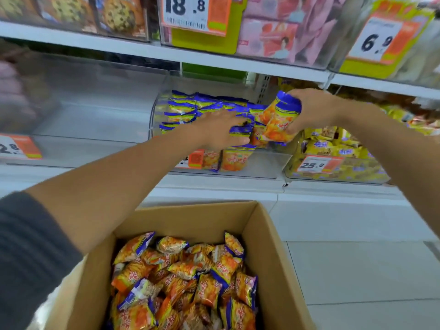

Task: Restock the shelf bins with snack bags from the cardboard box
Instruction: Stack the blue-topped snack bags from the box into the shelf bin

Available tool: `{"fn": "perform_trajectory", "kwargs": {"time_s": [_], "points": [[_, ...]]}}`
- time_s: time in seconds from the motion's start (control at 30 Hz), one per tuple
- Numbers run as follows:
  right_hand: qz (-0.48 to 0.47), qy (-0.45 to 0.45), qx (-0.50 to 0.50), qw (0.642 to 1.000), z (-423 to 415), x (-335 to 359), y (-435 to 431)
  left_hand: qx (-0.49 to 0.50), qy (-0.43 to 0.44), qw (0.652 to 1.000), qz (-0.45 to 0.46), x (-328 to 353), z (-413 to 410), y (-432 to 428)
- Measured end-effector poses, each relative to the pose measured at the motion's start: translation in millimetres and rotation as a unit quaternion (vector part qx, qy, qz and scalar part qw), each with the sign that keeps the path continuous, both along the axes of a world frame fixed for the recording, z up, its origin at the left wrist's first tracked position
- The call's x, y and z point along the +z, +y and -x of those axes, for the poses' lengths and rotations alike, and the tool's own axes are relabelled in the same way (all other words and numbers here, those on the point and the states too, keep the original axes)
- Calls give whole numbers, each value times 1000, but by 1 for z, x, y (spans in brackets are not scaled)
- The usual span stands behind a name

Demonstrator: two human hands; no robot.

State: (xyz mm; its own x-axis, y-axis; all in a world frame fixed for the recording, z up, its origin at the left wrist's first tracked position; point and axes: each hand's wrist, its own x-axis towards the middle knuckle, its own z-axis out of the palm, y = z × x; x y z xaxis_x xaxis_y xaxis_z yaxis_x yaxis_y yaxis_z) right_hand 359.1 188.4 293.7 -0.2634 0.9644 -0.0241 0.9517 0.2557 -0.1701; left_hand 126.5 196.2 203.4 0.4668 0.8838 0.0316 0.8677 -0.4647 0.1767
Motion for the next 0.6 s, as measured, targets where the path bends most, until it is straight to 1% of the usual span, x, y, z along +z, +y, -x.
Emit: {"fn": "perform_trajectory", "kwargs": {"time_s": [0.1,0.13,0.2,0.27,0.37,0.47,0.6], "points": [[38,-114,18,993,8,-12,23,-3,90,995,44,-12,-6,15],[48,-154,22,987,10,-19,30,-4,108,993,54,-15,-5,17],[67,-208,32,975,13,-34,42,-3,113,991,71,-21,-2,18],[76,-240,35,967,18,-49,54,-3,119,990,74,-22,0,18],[62,-261,50,962,25,-68,65,-6,119,989,84,-21,-1,18],[61,-253,63,964,25,-80,67,-4,107,990,93,-22,0,19],[56,-256,53,964,24,-86,69,-6,94,991,95,-24,0,20]]}}
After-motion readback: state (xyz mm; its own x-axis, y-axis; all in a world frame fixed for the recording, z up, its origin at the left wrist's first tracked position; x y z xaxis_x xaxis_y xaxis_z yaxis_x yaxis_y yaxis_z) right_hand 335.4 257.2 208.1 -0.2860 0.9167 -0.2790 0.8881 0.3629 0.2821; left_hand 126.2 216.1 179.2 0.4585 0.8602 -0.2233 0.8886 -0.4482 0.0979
